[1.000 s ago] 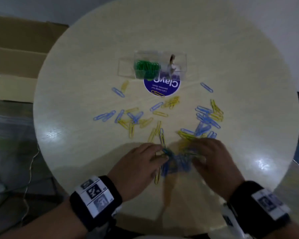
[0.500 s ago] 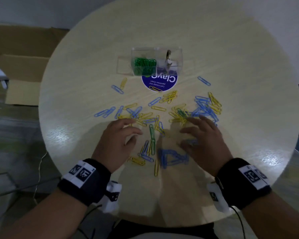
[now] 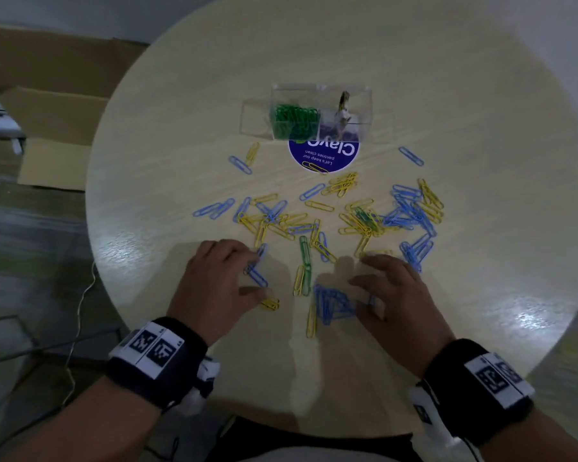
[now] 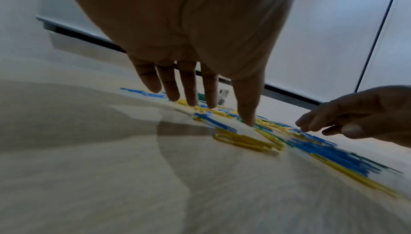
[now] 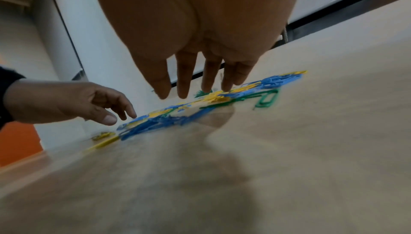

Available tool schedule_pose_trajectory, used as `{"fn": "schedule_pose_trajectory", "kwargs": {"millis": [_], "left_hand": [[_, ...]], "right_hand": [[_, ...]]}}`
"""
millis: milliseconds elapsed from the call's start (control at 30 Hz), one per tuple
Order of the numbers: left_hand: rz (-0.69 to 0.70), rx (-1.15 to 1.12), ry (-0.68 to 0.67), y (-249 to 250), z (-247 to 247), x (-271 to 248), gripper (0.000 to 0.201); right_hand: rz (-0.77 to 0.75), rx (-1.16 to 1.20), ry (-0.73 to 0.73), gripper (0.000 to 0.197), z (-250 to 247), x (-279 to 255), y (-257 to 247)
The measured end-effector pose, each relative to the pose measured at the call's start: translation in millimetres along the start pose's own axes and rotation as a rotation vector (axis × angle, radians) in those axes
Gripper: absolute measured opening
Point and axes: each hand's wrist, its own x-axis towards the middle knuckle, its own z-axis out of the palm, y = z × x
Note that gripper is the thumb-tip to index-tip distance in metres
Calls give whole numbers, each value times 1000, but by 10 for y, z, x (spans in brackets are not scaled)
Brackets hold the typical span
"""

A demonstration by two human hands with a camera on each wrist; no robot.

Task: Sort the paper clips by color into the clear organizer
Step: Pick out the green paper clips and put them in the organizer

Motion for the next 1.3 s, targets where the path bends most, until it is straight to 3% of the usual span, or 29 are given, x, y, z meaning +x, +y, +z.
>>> {"fn": "schedule_pose_trajectory", "kwargs": {"millis": [100,267,433,533,700,800,933,1033,1167,1300], "left_hand": [[131,-36,61,121,1,155,22],[338,64,-22,308,212,542,34],[340,106,-98,244,239,645,17],[327,110,-94,227,176,652,8],[329,8,-52,309,100,584,1],[360,-17,-130,376,154,501,5],[270,-19,-118,405,182,446,2],[157,-45,-56,399,124,435,7],[-7,-132,-46,350,121,424,23],[-3,-141,-53,316,159,431,23]], "right_hand": [[6,1,116,24,-66,-3,51],[142,-196,54,34,-80,-143,93],[20,-196,-33,35,-6,-179,-22],[-53,-78,23,33,-27,-141,43],[103,20,246,29,-277,116,249],[81,-58,195,31,-308,434,269],[89,-284,-132,49,-193,583,116],[143,-279,-259,56,-128,482,31],[179,-171,-161,60,-165,359,35],[142,-150,126,34,-256,492,170]]}}
